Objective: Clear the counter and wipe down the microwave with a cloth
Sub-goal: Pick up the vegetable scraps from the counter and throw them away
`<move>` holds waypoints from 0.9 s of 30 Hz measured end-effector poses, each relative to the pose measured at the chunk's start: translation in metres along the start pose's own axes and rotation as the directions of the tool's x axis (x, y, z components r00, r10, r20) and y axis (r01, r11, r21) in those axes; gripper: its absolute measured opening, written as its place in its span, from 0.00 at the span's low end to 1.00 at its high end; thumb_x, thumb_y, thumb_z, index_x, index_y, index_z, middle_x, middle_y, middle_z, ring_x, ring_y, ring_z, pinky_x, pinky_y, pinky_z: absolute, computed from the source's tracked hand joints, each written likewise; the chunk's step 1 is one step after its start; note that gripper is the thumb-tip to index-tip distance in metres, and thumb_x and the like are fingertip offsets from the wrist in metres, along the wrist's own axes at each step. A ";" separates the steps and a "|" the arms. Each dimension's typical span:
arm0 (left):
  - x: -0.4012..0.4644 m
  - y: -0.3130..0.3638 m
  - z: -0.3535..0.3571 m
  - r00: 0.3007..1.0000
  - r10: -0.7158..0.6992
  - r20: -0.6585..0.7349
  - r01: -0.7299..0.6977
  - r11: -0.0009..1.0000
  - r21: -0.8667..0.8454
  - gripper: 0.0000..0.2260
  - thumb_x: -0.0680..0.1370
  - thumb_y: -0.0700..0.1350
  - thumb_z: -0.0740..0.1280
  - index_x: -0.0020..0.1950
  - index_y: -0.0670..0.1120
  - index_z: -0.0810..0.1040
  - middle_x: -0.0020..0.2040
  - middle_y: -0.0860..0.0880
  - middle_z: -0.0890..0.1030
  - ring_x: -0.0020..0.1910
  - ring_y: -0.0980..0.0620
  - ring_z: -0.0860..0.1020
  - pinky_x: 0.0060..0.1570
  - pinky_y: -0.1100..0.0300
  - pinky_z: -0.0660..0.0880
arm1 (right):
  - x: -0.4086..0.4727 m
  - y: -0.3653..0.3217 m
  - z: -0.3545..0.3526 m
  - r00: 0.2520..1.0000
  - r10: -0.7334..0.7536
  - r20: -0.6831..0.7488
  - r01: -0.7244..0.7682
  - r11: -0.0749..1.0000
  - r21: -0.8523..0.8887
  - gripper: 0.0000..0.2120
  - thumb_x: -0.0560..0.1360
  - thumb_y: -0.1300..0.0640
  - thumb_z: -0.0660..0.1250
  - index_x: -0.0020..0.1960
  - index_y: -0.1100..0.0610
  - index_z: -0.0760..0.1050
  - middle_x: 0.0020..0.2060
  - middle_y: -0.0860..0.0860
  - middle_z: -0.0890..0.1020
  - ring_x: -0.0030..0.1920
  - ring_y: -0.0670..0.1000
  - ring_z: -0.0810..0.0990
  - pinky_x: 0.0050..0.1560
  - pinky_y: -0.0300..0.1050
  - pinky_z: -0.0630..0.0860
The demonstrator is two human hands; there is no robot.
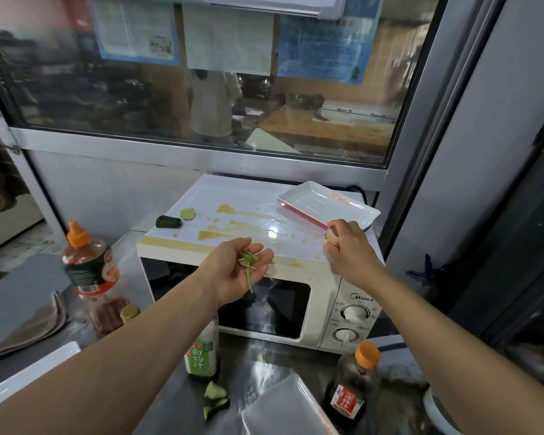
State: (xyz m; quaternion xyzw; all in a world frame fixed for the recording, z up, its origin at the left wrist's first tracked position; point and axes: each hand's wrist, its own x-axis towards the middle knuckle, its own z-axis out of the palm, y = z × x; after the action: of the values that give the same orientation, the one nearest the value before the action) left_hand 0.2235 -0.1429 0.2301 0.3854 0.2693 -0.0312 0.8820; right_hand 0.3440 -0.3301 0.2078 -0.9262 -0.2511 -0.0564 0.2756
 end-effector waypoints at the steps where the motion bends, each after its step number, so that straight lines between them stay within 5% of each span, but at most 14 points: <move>1: 0.000 0.000 0.000 1.000 0.001 -0.001 -0.001 1.000 0.001 0.13 0.81 0.44 0.58 0.40 0.41 0.74 0.31 0.44 0.82 0.27 0.52 0.82 0.28 0.62 0.78 | 0.000 0.001 0.001 1.000 0.000 0.000 0.000 1.000 -0.005 0.13 0.77 0.60 0.59 0.61 0.57 0.67 0.55 0.54 0.68 0.55 0.54 0.67 0.53 0.49 0.70; 11: 0.003 -0.003 0.001 1.000 0.006 -0.004 -0.006 1.000 0.003 0.13 0.81 0.44 0.58 0.40 0.40 0.74 0.31 0.44 0.82 0.28 0.52 0.82 0.28 0.62 0.78 | -0.001 0.002 0.004 0.998 -0.058 0.014 0.058 0.998 0.002 0.10 0.77 0.56 0.60 0.56 0.59 0.67 0.51 0.50 0.66 0.54 0.51 0.62 0.53 0.42 0.61; 17: 0.002 -0.003 0.002 1.000 0.009 -0.008 -0.009 1.000 0.007 0.12 0.81 0.44 0.59 0.40 0.40 0.74 0.31 0.44 0.82 0.28 0.52 0.82 0.28 0.62 0.78 | -0.003 0.002 0.002 0.998 -0.034 0.062 0.034 0.999 -0.004 0.17 0.75 0.54 0.65 0.60 0.58 0.66 0.55 0.52 0.66 0.58 0.51 0.62 0.55 0.42 0.63; 27: 0.000 -0.001 -0.001 1.000 0.011 -0.016 -0.012 1.000 -0.007 0.11 0.81 0.44 0.59 0.42 0.40 0.74 0.32 0.43 0.82 0.28 0.51 0.82 0.29 0.61 0.79 | -0.003 -0.006 0.000 0.999 0.003 0.032 -0.003 1.000 -0.023 0.12 0.77 0.62 0.60 0.61 0.59 0.67 0.57 0.55 0.69 0.58 0.54 0.66 0.57 0.47 0.69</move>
State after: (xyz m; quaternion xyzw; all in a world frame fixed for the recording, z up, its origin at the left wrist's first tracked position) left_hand 0.2231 -0.1428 0.2285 0.3840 0.2741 -0.0222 0.8814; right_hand 0.3385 -0.3271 0.2102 -0.9304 -0.2535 -0.0441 0.2611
